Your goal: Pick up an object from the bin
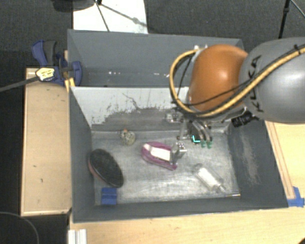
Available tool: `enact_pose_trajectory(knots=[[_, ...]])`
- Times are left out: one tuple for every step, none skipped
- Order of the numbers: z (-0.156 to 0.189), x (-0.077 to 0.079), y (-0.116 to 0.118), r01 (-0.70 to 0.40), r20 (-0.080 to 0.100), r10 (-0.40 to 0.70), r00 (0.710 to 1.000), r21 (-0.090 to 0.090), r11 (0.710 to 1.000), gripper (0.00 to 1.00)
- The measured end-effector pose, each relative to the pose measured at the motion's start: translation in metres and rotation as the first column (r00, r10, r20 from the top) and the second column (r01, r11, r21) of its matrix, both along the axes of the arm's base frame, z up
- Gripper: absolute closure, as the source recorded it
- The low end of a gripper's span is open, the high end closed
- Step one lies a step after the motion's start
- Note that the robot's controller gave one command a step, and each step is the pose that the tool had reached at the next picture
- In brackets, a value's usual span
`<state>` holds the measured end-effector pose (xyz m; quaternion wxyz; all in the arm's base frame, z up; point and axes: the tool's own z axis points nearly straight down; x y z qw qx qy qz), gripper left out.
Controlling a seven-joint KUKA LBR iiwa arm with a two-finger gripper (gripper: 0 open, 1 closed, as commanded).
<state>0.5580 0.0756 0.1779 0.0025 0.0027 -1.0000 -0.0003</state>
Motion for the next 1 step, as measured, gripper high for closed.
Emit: enact_pose_trajectory(knots=[[-0.1089,0.0091,-0.0032,-0.178,0.006,0.178,0.984,0.0,0.984,0.0]])
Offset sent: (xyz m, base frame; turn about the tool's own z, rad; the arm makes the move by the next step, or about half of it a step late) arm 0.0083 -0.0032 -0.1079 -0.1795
